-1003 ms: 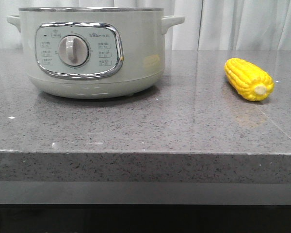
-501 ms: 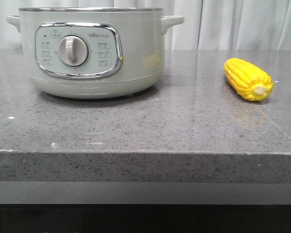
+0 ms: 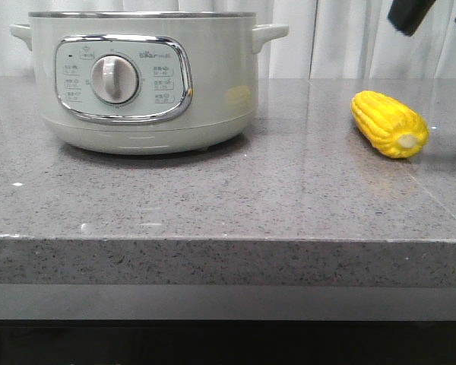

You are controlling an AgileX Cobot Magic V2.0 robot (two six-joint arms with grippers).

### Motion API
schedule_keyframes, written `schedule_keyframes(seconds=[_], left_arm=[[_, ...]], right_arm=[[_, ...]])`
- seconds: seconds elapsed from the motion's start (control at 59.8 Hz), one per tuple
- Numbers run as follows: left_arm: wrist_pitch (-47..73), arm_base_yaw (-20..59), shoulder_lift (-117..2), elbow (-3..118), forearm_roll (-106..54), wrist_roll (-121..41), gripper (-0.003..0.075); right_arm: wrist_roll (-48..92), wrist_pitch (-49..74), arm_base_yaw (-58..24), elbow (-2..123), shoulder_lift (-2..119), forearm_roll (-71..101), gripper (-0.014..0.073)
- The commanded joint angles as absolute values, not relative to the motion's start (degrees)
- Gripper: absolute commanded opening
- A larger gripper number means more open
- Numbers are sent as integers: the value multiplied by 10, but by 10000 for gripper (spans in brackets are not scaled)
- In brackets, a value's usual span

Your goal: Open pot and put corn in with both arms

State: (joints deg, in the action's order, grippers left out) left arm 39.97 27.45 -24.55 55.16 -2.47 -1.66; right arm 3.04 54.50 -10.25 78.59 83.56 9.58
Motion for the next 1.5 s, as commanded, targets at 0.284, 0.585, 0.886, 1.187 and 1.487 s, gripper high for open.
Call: schedule_keyframes(seconds=[0.284,0.585,0.886,1.187,1.487], left_arm=[[319,278,-248,569,-22,-14,221],[320,278,-248,565,-22,-14,221],[320,278,-248,565,-19,-14,221],[318,278,-248,565,-6,-14,221],[314,278,-248,565,-5,-14,221]], right_arm=[[-49,565,-111,917,969,55,582],[-51,564,-111,927,1030,55,582],[-40,590,-111,927,1045,46,479],[-36,597,-111,928,1031,45,321],[0,631,-129,1036,974,64,321]])
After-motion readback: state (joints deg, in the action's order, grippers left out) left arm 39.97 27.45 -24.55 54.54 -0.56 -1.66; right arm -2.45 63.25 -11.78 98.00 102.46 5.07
